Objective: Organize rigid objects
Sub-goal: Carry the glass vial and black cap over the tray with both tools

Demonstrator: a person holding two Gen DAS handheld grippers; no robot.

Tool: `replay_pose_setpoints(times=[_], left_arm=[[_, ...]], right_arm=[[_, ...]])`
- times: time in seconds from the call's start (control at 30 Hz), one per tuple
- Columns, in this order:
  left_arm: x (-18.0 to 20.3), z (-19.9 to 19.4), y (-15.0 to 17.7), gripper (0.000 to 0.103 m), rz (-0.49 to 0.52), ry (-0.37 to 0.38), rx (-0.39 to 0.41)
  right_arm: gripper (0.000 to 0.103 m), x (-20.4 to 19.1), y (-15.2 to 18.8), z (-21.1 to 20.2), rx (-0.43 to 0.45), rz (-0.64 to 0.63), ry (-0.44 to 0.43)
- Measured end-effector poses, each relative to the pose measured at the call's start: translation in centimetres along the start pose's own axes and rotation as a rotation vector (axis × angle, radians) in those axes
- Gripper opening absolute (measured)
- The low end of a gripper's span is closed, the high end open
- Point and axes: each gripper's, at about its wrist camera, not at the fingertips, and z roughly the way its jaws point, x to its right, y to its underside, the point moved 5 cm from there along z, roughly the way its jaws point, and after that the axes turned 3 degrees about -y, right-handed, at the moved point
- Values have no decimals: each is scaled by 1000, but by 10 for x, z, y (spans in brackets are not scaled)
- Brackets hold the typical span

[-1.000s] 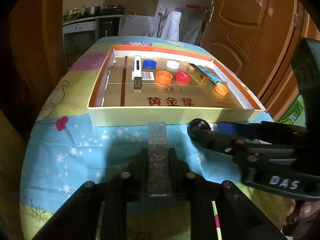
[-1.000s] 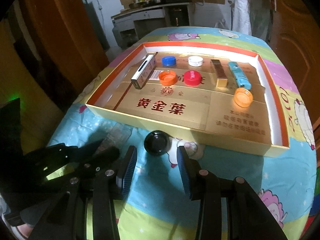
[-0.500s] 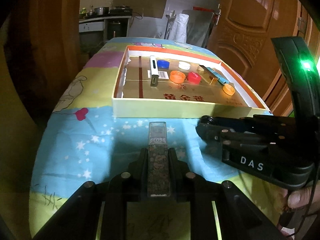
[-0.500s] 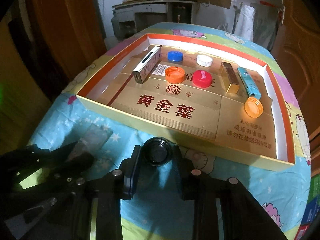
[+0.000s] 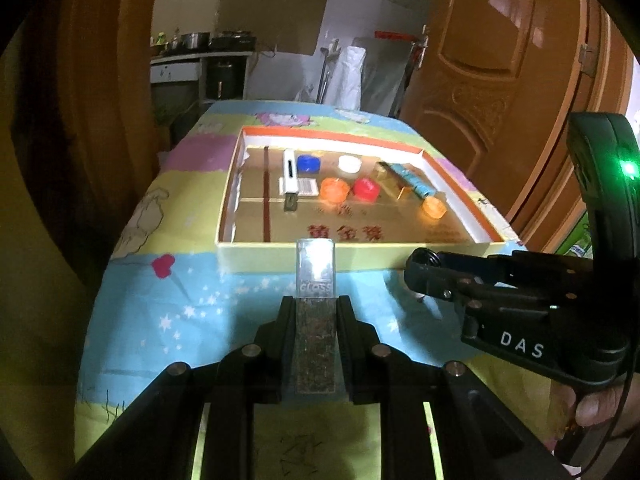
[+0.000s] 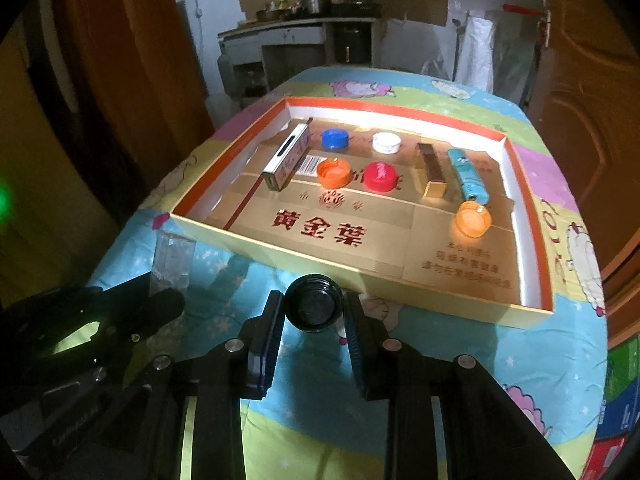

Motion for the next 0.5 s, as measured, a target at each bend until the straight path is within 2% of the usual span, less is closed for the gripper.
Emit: replay_pose_setpoints(times=[0.5], left_arm=[[29,-2,-53,20,43,48,76]], right_arm=[[31,32,-20,-37,96,59,24]])
